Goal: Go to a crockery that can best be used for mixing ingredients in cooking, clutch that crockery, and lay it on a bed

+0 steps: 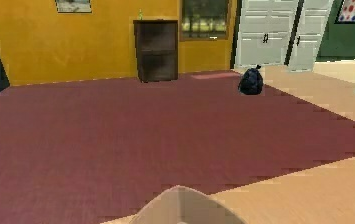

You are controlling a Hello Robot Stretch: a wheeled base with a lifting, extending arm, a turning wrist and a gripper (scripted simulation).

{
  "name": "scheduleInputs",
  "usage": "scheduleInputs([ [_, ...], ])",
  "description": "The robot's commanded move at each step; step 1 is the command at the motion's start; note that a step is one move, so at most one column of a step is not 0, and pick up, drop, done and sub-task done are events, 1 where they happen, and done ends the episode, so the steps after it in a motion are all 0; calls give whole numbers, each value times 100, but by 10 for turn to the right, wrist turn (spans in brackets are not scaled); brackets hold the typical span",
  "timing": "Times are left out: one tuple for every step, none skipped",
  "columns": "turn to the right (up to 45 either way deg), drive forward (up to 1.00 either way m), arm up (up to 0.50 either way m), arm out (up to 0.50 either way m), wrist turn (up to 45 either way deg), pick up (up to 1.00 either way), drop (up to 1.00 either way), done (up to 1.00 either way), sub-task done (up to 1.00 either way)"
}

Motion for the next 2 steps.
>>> scheduleInputs([
  [-450, 0, 0, 0, 0, 0, 0, 0, 0],
  [-330, 0, 0, 0, 0, 0, 0, 0, 0],
])
